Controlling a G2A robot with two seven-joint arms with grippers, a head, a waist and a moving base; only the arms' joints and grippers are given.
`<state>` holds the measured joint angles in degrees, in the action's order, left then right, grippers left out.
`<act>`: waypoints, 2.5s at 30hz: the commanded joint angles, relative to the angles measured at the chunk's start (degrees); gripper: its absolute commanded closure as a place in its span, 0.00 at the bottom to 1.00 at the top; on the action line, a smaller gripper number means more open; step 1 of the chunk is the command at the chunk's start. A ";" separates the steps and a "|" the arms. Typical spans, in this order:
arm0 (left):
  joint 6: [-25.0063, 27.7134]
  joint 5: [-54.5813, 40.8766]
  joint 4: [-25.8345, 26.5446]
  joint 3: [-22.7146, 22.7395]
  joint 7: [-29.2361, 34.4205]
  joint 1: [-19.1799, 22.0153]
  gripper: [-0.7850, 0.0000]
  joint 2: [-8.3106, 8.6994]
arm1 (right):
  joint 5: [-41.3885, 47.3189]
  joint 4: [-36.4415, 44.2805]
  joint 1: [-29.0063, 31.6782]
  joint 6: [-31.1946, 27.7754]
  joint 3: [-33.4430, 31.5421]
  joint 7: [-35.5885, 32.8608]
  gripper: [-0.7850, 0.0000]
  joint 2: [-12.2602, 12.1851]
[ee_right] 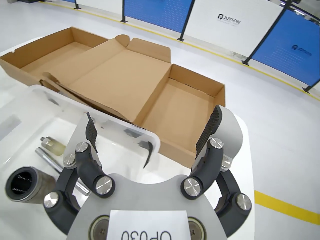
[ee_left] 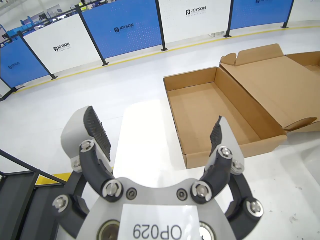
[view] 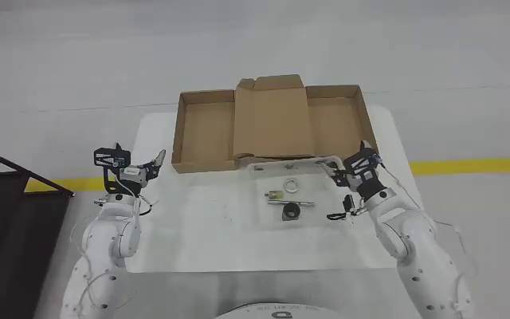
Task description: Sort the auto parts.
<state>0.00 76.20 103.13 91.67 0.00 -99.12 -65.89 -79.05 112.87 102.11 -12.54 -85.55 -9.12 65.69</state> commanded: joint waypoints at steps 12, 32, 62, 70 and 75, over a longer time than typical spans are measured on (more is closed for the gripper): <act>0.00 0.00 0.00 0.00 0.00 0.00 0.00 0.00 | -0.03 1.75 0.29 -1.00 1.69 -2.09 0.00 0.07; 0.00 0.00 0.00 0.00 0.00 0.00 0.00 0.00 | 9.15 3.57 -3.29 -26.25 2.35 -23.60 0.16 -1.83; 0.00 0.00 0.00 0.00 0.00 0.00 0.00 0.00 | 13.35 -2.48 -14.84 -27.54 13.84 -44.21 0.53 -2.74; 0.00 0.00 0.00 0.00 0.00 0.00 0.00 0.00 | 13.40 -4.34 -17.05 -26.89 16.12 -46.10 0.55 -2.94; 0.00 0.00 0.00 0.00 0.00 0.00 0.00 0.00 | 12.64 -6.09 -19.28 -25.64 18.20 -47.32 0.56 -2.86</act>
<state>0.00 76.20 103.13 91.67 0.00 -99.12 -65.89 -66.04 107.11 83.27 -38.57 -67.70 -56.17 62.81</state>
